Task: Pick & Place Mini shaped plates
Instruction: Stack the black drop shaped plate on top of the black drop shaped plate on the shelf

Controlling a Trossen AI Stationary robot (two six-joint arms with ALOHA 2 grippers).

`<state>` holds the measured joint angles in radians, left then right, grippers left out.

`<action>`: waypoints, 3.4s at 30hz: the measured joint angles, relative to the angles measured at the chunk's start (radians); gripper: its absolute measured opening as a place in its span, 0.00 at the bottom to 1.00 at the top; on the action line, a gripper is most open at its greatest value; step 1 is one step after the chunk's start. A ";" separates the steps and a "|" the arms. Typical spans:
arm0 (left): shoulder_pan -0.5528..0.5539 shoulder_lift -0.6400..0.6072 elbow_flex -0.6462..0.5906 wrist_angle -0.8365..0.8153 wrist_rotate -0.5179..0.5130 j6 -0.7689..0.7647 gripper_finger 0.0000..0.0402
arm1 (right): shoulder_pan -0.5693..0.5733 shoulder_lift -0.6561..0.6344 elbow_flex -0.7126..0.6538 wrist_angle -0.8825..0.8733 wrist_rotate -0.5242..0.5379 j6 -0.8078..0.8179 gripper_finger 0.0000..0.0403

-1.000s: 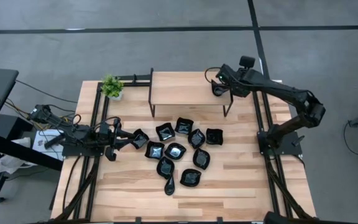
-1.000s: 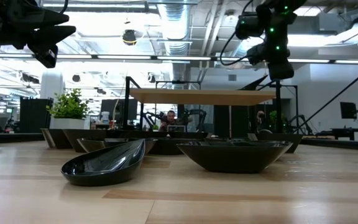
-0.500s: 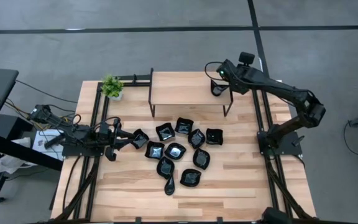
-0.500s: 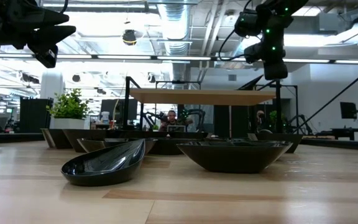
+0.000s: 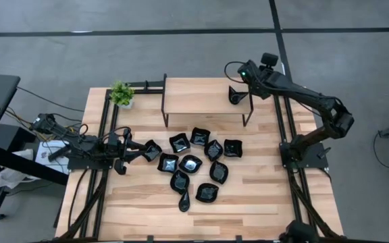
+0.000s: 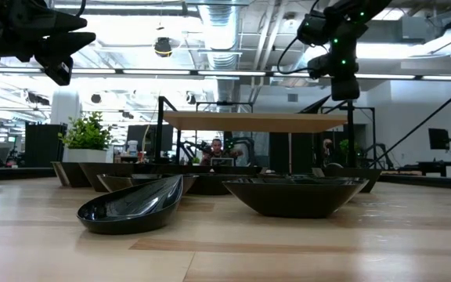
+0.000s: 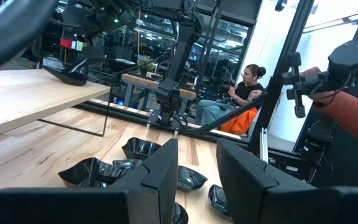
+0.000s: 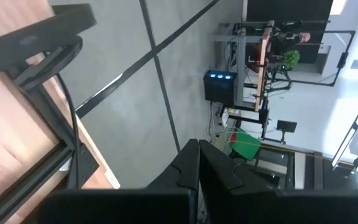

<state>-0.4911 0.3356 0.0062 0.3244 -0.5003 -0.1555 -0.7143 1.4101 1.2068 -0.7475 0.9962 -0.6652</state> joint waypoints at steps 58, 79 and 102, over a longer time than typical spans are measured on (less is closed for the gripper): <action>0.000 0.000 0.000 0.033 0.000 0.000 0.28 | 0.068 0.006 0.000 0.044 0.024 -0.052 0.00; 0.000 0.000 0.000 0.043 0.000 0.000 0.28 | 0.038 0.035 0.005 0.251 0.040 -0.209 0.00; 0.000 0.000 0.000 0.044 0.000 0.000 0.28 | 0.262 -0.174 0.007 0.103 -0.456 0.297 0.00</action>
<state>-0.4909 0.3355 0.0061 0.3683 -0.5003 -0.1553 -0.4524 1.2359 1.2137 -0.6442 0.5403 -0.3685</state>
